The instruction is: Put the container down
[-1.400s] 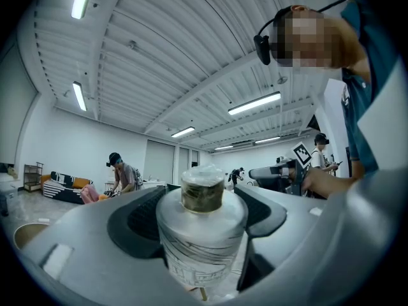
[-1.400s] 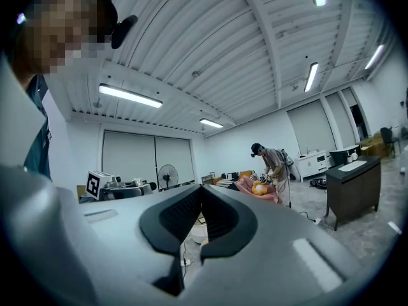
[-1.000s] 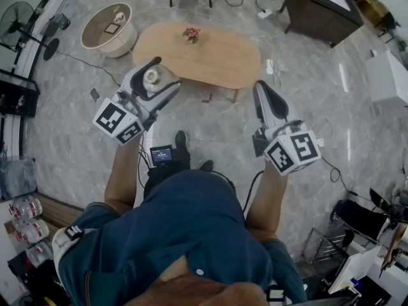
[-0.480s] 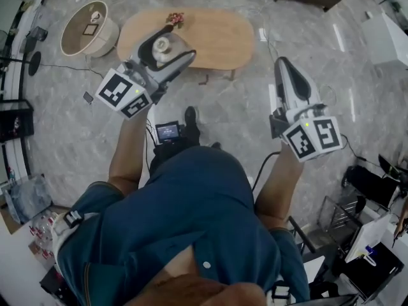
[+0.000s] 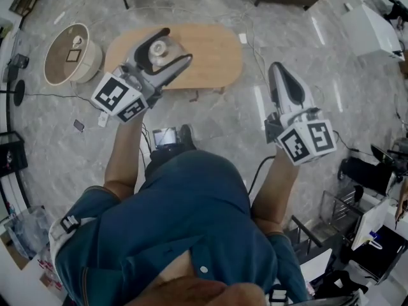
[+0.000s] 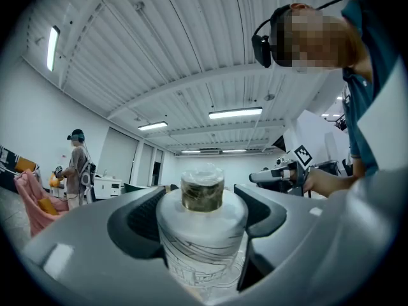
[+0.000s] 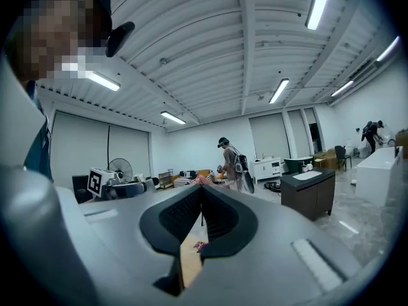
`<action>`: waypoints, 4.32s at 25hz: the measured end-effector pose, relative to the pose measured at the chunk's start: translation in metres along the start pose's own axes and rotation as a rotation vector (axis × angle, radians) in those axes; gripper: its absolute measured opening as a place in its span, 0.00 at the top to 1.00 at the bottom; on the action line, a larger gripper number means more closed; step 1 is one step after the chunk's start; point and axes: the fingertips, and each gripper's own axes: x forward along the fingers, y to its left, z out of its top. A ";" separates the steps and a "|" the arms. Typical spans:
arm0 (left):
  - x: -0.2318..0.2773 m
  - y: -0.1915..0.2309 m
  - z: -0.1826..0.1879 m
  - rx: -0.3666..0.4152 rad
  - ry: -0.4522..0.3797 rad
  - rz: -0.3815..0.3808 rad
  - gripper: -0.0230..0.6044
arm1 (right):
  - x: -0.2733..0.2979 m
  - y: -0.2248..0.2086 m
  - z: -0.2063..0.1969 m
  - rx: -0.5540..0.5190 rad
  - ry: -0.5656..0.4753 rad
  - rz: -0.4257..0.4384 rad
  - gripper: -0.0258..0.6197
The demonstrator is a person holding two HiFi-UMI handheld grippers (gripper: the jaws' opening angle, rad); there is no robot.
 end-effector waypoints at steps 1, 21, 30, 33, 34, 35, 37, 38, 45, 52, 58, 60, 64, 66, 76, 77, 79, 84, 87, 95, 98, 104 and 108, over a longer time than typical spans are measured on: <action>0.001 0.006 0.001 0.000 -0.001 -0.005 0.43 | 0.004 0.000 0.003 -0.004 -0.001 -0.007 0.94; -0.006 0.110 -0.005 -0.011 0.004 0.080 0.43 | 0.122 -0.007 0.010 -0.010 0.033 0.065 0.94; -0.006 0.165 -0.014 -0.006 0.027 0.207 0.43 | 0.210 -0.015 0.008 0.002 0.048 0.218 0.94; 0.003 0.183 -0.021 -0.014 0.037 0.241 0.43 | 0.235 -0.028 0.003 0.012 0.074 0.247 0.94; 0.007 0.188 -0.023 -0.019 0.040 0.250 0.43 | 0.243 -0.033 0.002 0.012 0.083 0.254 0.94; 0.010 0.192 -0.026 -0.025 0.042 0.259 0.43 | 0.250 -0.038 0.000 0.014 0.091 0.261 0.94; 0.016 0.201 -0.034 -0.037 0.050 0.272 0.43 | 0.262 -0.044 -0.004 0.029 0.103 0.275 0.94; 0.020 0.205 -0.039 -0.044 0.055 0.278 0.43 | 0.267 -0.047 -0.007 0.037 0.111 0.281 0.94; 0.049 0.231 -0.079 -0.099 0.098 0.301 0.43 | 0.292 -0.082 -0.039 0.089 0.184 0.281 0.94; 0.081 0.250 -0.130 -0.155 0.150 0.299 0.43 | 0.298 -0.121 -0.075 0.143 0.249 0.247 0.94; 0.110 0.262 -0.188 -0.213 0.189 0.298 0.43 | 0.297 -0.153 -0.110 0.183 0.304 0.211 0.94; 0.118 0.267 -0.208 -0.230 0.195 0.302 0.43 | 0.296 -0.163 -0.122 0.195 0.327 0.200 0.94; 0.131 0.275 -0.246 -0.247 0.221 0.305 0.43 | 0.295 -0.179 -0.147 0.220 0.364 0.186 0.94; 0.136 0.280 -0.265 -0.253 0.236 0.306 0.43 | 0.297 -0.185 -0.158 0.229 0.384 0.181 0.94; 0.158 0.303 -0.373 -0.322 0.343 0.320 0.43 | 0.299 -0.212 -0.206 0.271 0.473 0.157 0.94; 0.159 0.305 -0.385 -0.329 0.356 0.322 0.43 | 0.299 -0.214 -0.211 0.274 0.480 0.153 0.94; 0.159 0.310 -0.409 -0.340 0.383 0.326 0.43 | 0.298 -0.218 -0.220 0.281 0.494 0.146 0.94; 0.167 0.317 -0.461 -0.363 0.441 0.318 0.43 | 0.297 -0.231 -0.242 0.310 0.527 0.122 0.94; 0.171 0.316 -0.493 -0.373 0.489 0.312 0.43 | 0.293 -0.235 -0.256 0.328 0.549 0.113 0.94; 0.178 0.318 -0.577 -0.421 0.595 0.295 0.43 | 0.292 -0.249 -0.287 0.363 0.596 0.087 0.94; 0.177 0.316 -0.608 -0.436 0.645 0.290 0.43 | 0.289 -0.253 -0.299 0.377 0.614 0.079 0.94; 0.175 0.315 -0.664 -0.470 0.733 0.284 0.43 | 0.282 -0.262 -0.320 0.404 0.647 0.064 0.94; 0.171 0.311 -0.695 -0.480 0.789 0.273 0.43 | 0.279 -0.266 -0.333 0.417 0.663 0.059 0.94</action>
